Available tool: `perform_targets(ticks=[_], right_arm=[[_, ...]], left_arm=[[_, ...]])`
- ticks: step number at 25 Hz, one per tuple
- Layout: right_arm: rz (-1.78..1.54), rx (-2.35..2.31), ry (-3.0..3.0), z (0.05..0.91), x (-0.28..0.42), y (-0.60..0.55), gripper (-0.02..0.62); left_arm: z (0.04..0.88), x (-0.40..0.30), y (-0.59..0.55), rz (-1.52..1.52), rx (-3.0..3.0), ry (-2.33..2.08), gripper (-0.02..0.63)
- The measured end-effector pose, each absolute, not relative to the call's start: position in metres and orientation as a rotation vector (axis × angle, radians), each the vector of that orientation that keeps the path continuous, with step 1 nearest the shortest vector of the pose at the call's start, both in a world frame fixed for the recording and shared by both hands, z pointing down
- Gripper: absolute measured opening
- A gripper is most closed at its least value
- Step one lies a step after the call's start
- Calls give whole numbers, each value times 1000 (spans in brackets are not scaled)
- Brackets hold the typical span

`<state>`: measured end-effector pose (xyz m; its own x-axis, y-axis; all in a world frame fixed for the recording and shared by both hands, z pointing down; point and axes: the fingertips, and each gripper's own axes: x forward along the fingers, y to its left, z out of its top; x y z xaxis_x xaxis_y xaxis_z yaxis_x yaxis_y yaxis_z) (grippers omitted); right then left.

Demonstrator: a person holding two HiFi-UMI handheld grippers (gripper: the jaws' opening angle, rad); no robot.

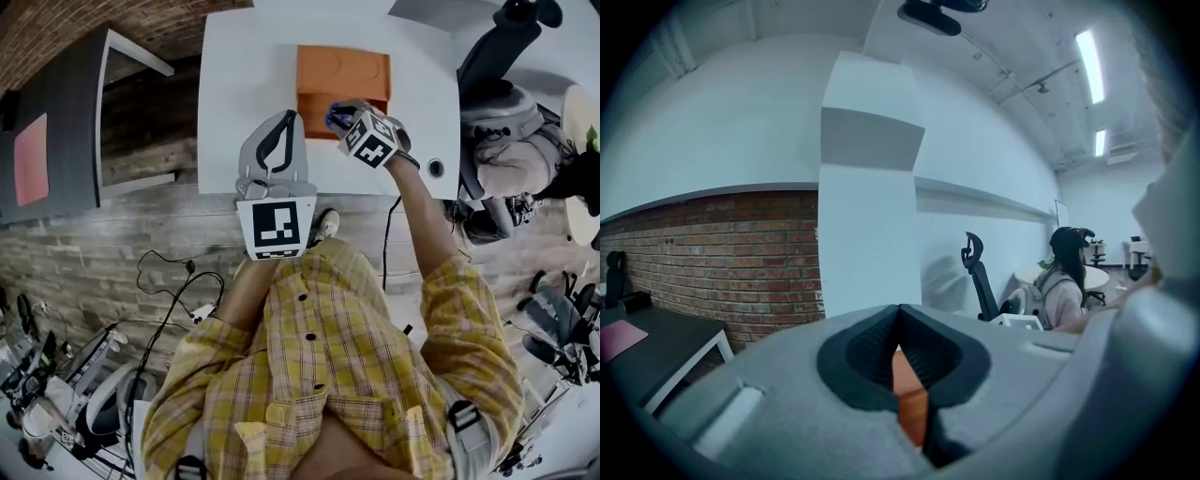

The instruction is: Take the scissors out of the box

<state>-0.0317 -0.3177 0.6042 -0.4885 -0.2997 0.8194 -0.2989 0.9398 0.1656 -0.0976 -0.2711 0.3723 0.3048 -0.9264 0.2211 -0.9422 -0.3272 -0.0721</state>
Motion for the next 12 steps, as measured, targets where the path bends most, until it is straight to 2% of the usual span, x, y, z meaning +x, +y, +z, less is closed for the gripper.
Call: perform_targets(ticks=[12], right_arm=[[129, 747, -2324, 518, -36, -307, 89]], left_arm=[[357, -100, -252, 328, 2497, -1801, 2]])
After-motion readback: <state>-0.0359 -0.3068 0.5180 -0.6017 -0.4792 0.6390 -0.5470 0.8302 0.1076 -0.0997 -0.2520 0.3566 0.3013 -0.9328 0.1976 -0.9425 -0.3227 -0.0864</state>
